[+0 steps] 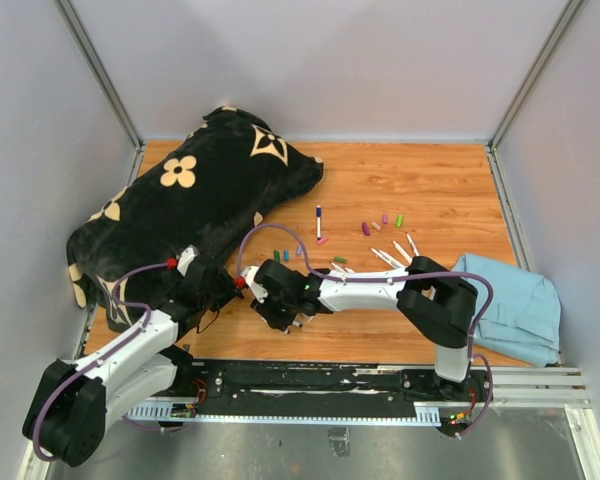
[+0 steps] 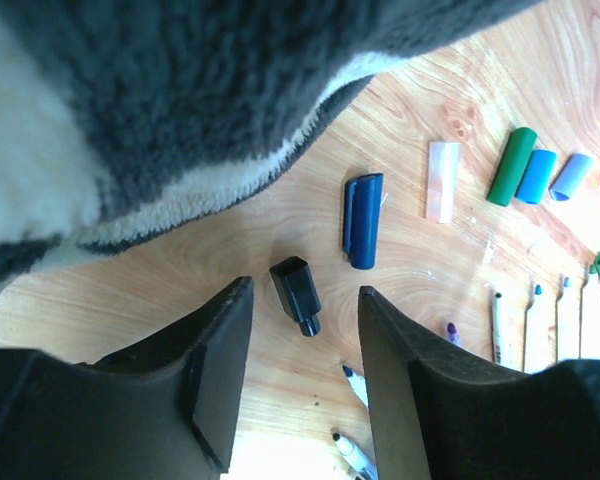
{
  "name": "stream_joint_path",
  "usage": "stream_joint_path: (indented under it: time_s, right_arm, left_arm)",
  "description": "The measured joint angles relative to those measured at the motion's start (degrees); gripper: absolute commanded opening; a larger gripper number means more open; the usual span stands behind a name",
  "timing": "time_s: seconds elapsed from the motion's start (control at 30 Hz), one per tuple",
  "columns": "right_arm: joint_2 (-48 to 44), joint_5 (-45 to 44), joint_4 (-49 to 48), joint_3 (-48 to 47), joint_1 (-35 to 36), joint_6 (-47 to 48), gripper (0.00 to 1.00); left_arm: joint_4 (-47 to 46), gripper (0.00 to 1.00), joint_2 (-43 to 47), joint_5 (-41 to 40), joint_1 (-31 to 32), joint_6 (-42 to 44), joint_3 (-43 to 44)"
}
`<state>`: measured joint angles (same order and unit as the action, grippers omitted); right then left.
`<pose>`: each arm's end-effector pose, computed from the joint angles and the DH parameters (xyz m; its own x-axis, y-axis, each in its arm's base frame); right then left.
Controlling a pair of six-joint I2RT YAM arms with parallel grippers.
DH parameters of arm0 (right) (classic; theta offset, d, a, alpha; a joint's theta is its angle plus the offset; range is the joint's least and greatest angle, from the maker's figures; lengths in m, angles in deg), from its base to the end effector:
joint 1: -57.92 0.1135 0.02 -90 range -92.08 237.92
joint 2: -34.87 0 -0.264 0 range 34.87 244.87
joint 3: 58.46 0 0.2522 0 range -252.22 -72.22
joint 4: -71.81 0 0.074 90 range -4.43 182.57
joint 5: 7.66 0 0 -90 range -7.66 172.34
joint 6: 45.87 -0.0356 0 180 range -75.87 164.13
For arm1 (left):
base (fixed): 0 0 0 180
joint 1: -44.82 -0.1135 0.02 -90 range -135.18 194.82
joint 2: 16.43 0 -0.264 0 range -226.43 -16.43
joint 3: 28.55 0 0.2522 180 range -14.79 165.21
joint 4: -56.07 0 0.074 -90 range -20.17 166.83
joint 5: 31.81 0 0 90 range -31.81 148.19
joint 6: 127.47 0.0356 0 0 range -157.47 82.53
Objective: Open the pen caps
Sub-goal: Place the pen cap at the center of the board.
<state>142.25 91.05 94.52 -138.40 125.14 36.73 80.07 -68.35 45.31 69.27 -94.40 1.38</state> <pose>0.1471 0.3641 0.1654 -0.4170 -0.6642 -0.6205 -0.9027 0.3820 0.1978 0.1549 -0.0617 0.1487 -0.5772 -0.6349 -0.5135 -0.4054 0.7687 -0.4948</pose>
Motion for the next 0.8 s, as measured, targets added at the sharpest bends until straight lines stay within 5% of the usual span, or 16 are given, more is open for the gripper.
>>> stream_joint_path:
  time_s: [0.53,0.8]
  right_arm:
    - [-6.36,0.35,2.71,0.0,0.0,3.58,0.36]
    - [-12.83,6.12,4.92,-0.52,-1.29,10.91,0.48]
  left_arm:
    - [4.85,0.58,12.39,3.13,0.0,1.79,0.02]
    - [3.3,0.68,16.09,6.19,0.0,4.42,0.0]
